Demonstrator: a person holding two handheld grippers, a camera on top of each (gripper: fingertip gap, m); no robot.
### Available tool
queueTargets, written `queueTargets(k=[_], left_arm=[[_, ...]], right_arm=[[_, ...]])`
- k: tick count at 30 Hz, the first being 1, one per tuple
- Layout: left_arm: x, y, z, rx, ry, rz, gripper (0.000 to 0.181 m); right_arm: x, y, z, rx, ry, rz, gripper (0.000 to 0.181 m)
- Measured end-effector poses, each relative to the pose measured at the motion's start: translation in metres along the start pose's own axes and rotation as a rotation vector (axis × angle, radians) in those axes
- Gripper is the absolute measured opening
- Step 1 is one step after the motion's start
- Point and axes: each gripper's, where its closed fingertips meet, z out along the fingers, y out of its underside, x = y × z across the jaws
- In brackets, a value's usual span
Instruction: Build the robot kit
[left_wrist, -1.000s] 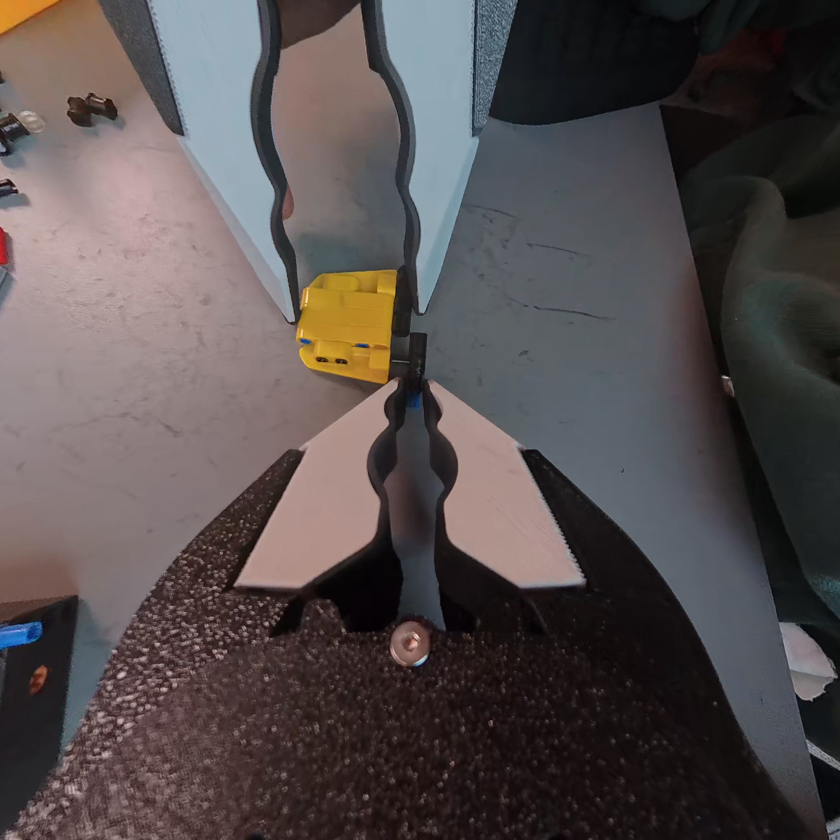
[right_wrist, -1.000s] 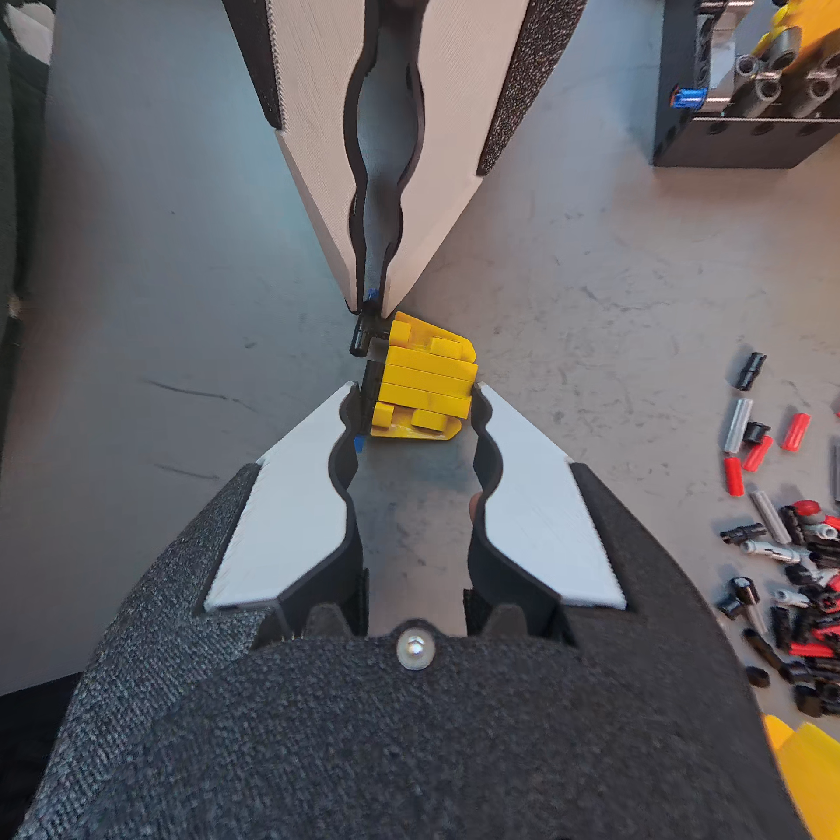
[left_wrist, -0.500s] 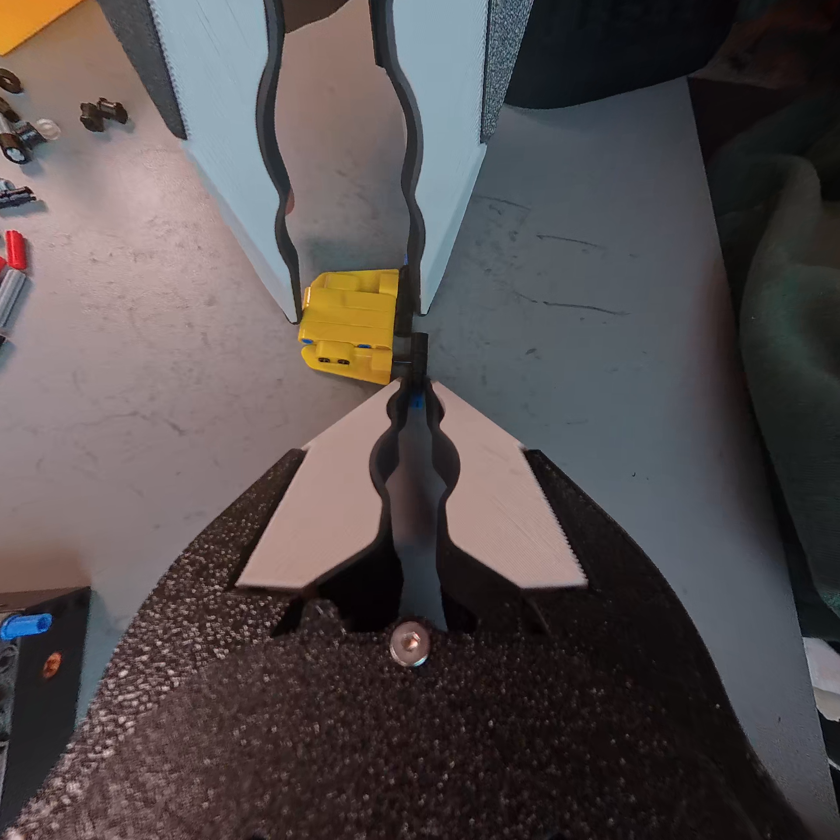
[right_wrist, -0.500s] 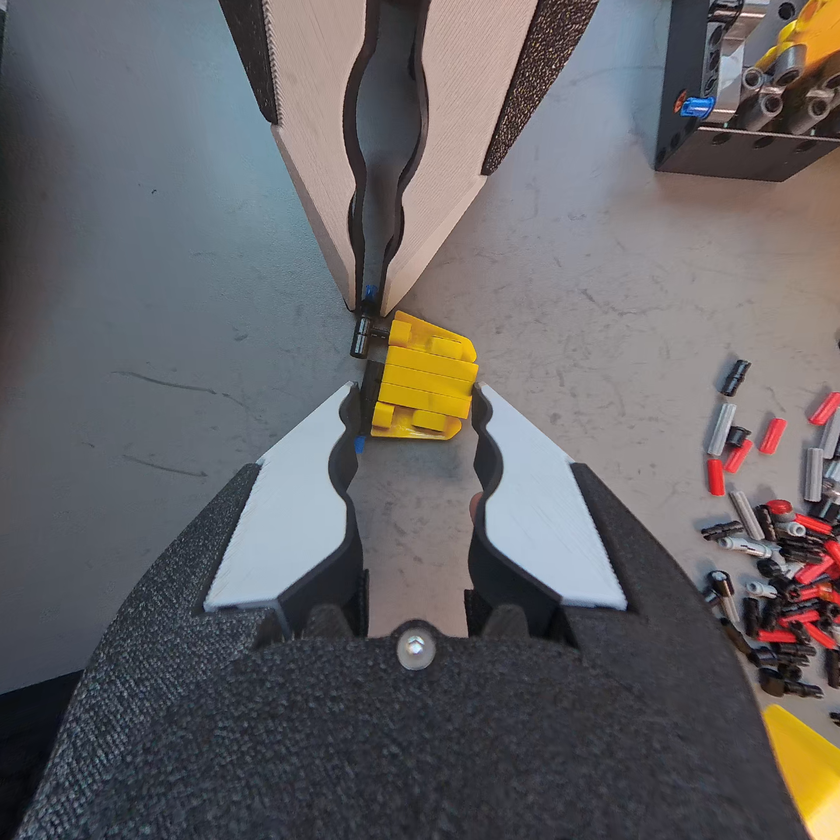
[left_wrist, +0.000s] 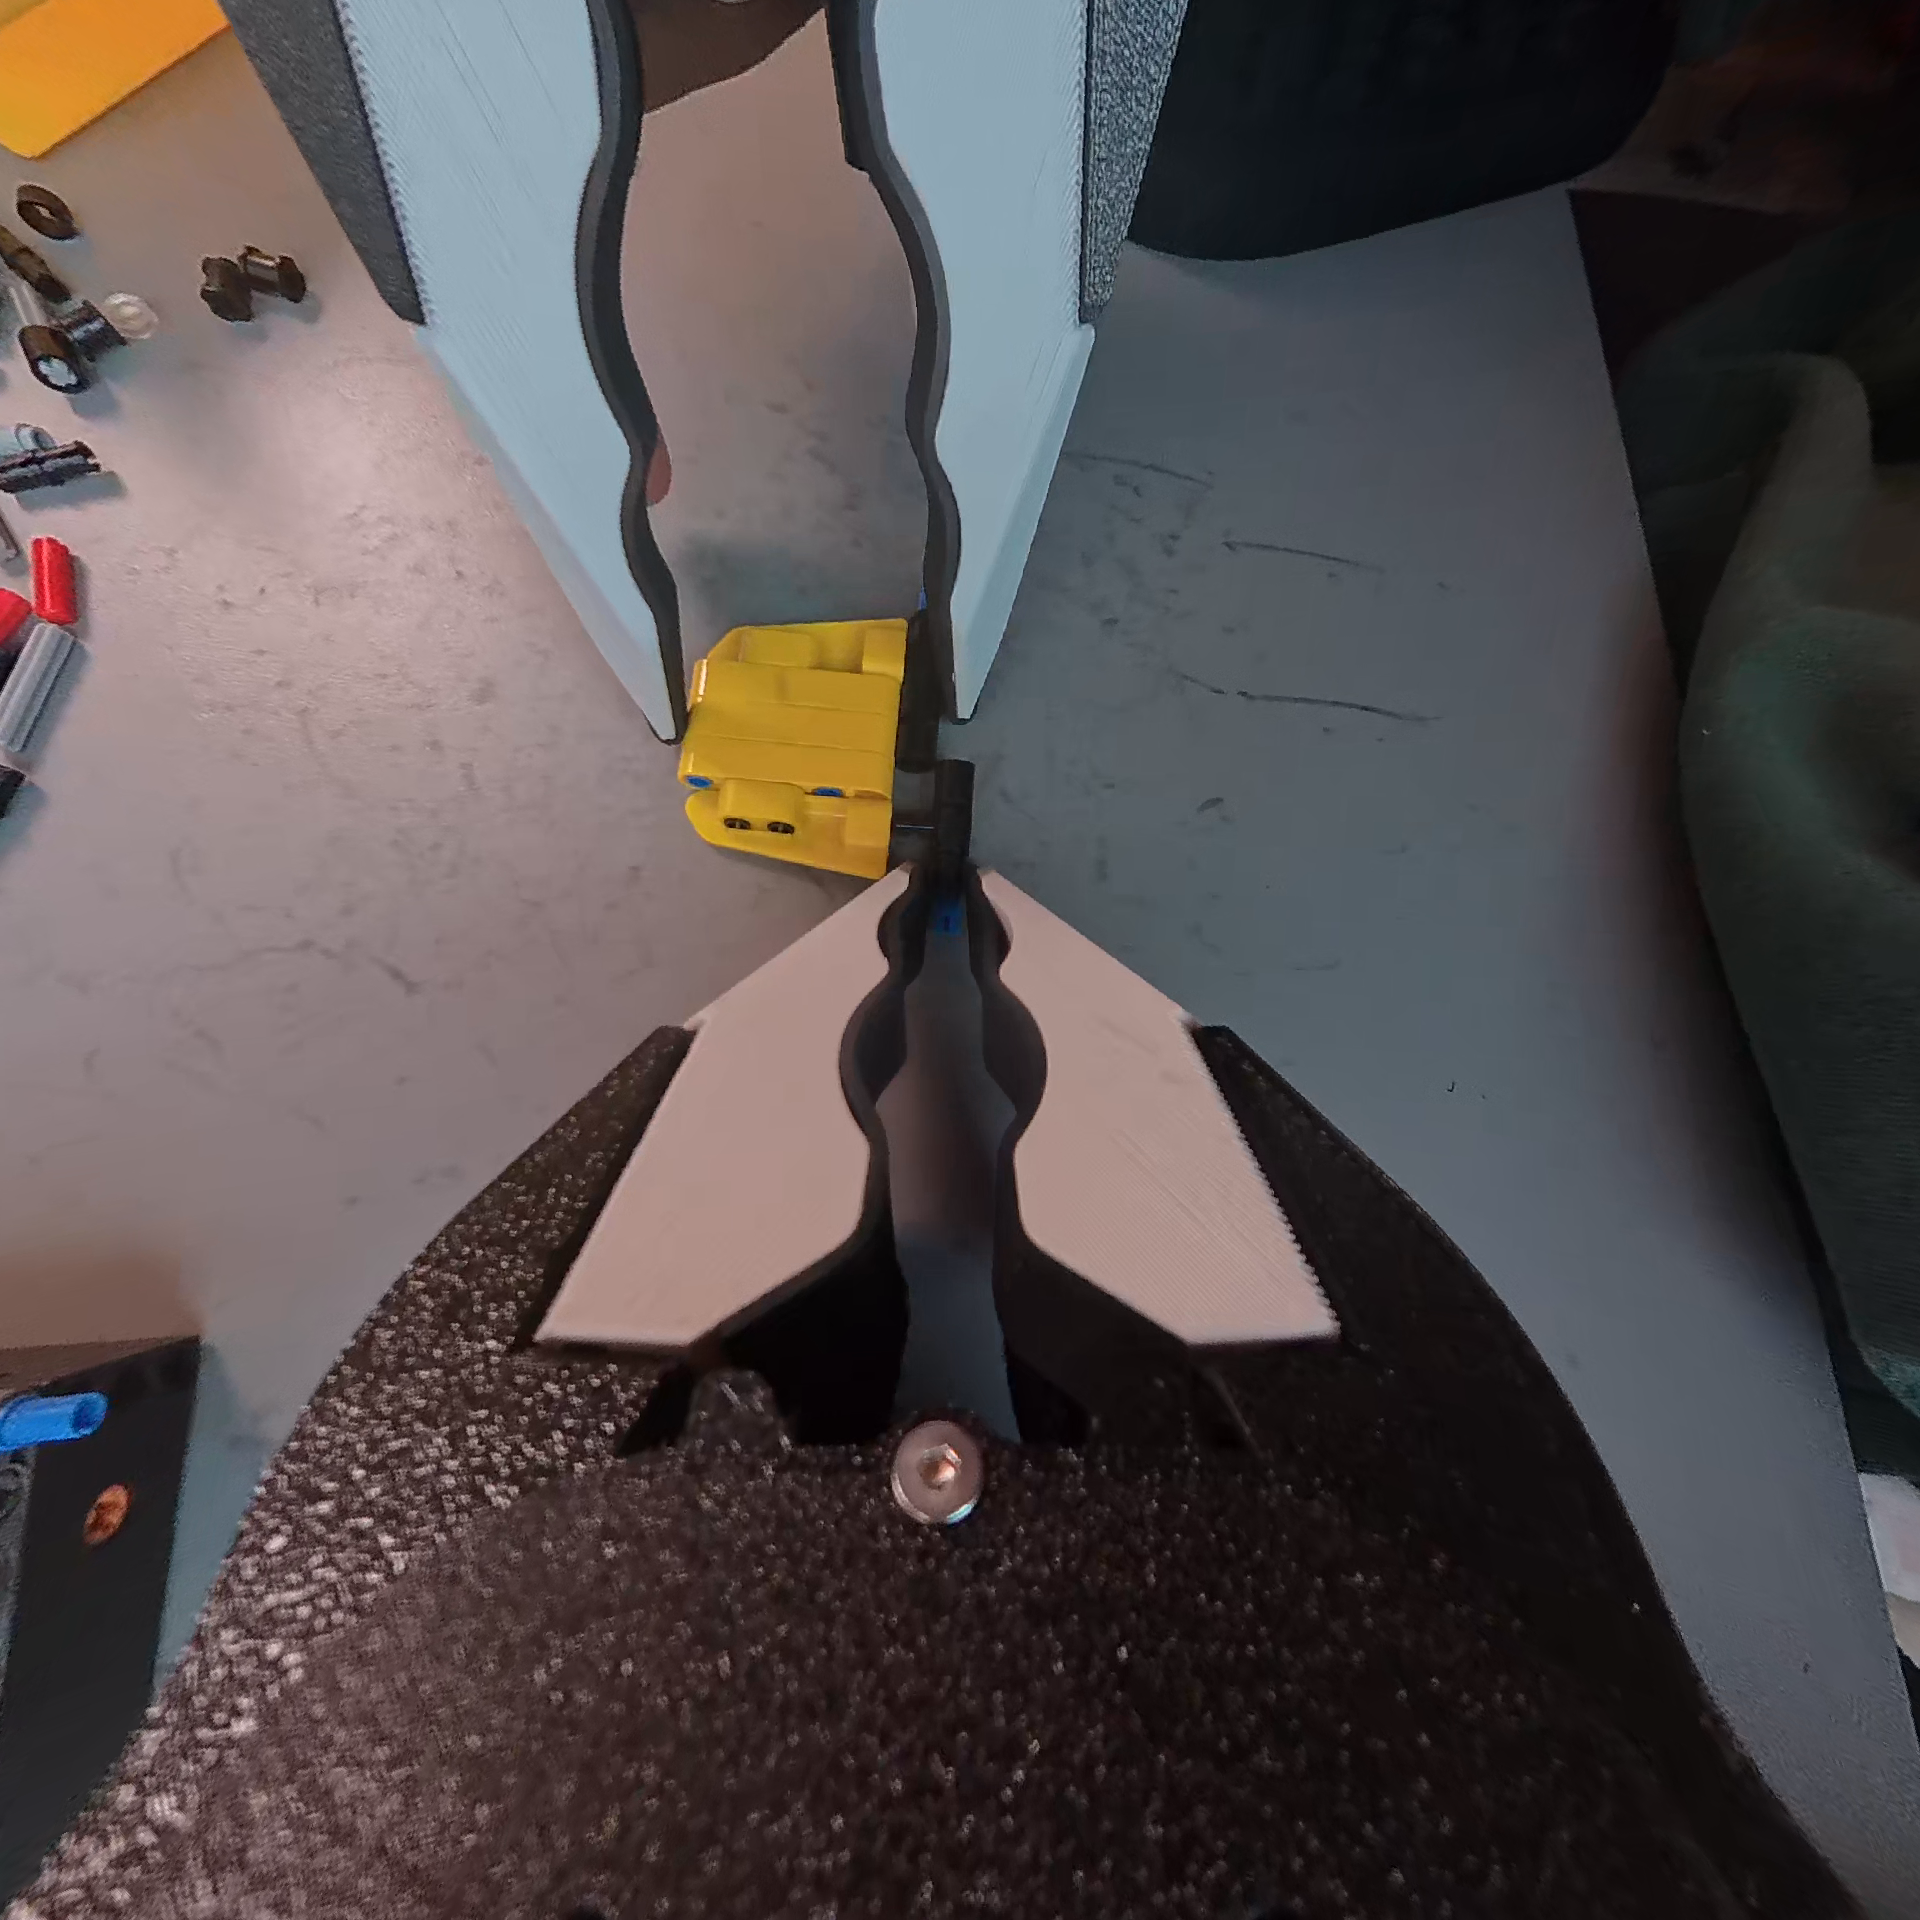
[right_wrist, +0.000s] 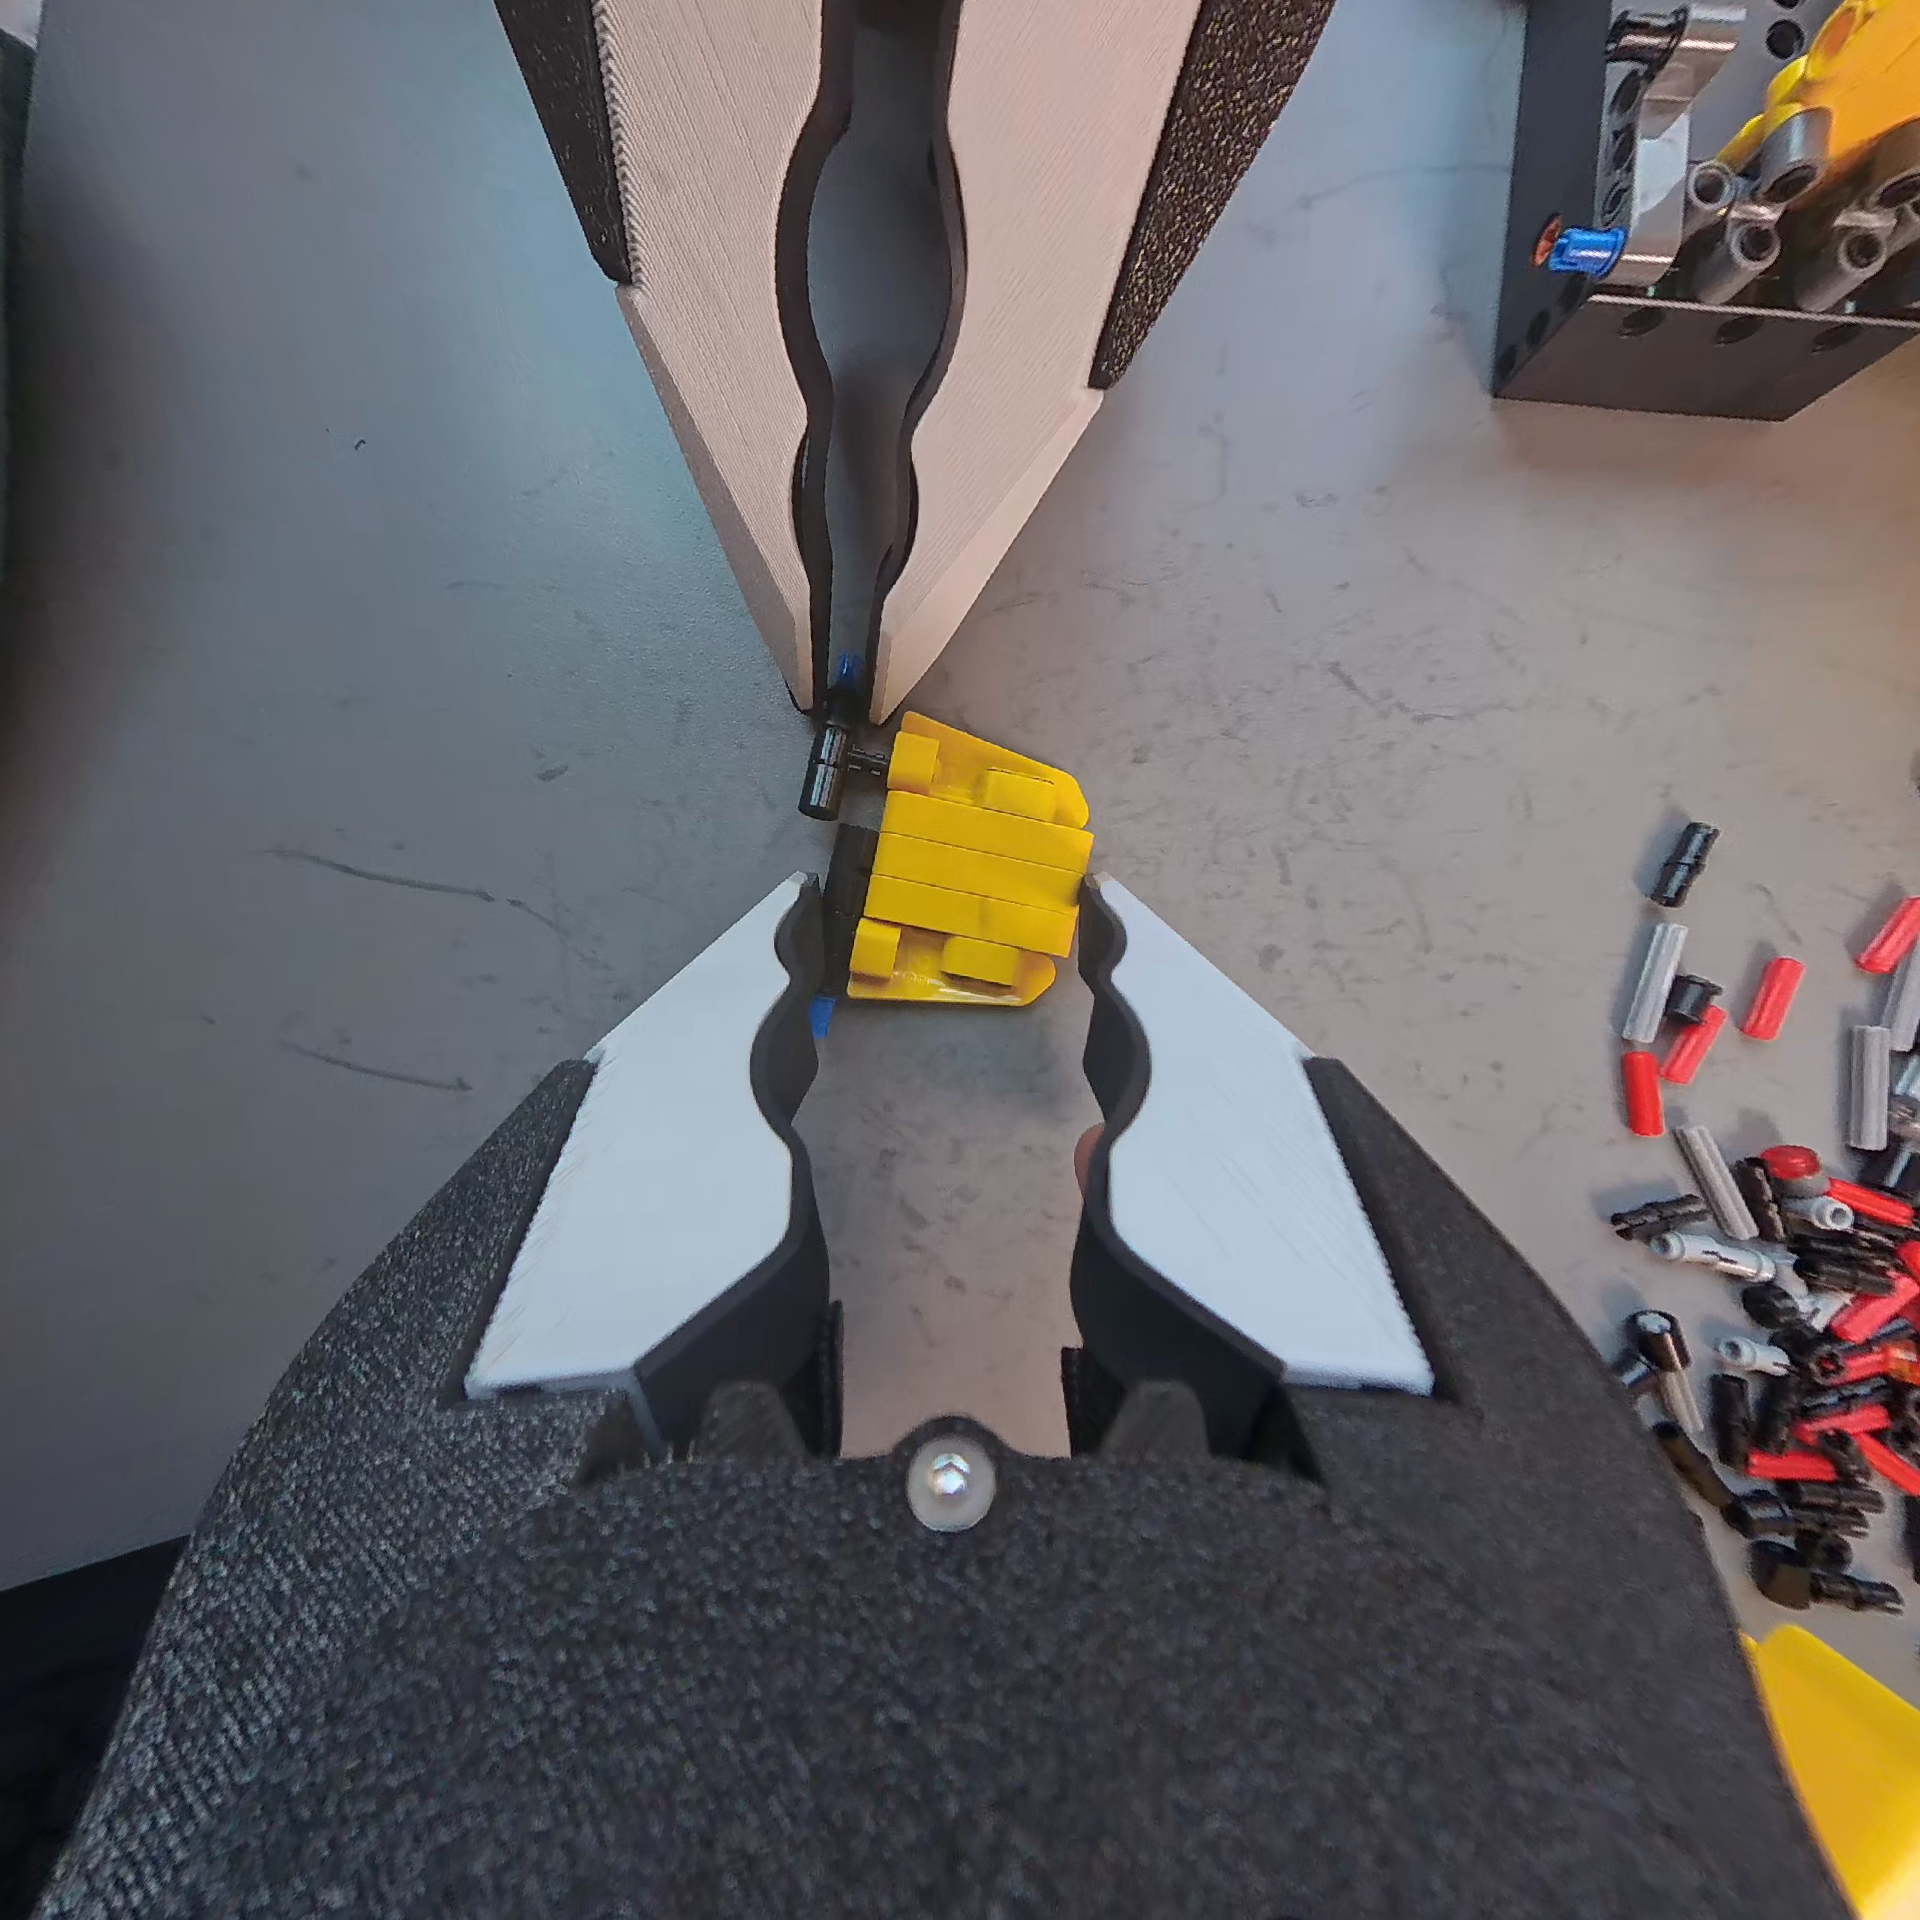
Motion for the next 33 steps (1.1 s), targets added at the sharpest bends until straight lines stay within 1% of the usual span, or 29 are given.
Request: queueTargets(k=[13, 29, 33], left_arm=[[-0.0009, 0.0000, 0.0002, 0.002, -0.010, 0.002, 0.006], [-0.0020, -0.0005, 0.0001, 0.007, -0.004, -0.126, 0.005], [-0.0022, -0.0005, 0.0002, 0.006, -0.028, -0.134, 0.005]], right_arm=[[-0.0001, 0.0004, 0.0003, -0.008, 0.009, -0.011, 0.049], [-0.0013, 0.0002, 0.0002, -0.011, 0.012, -0.037, 0.048], [-0.0014, 0.0002, 0.0002, -0.008, 0.017, -0.034, 0.048]])
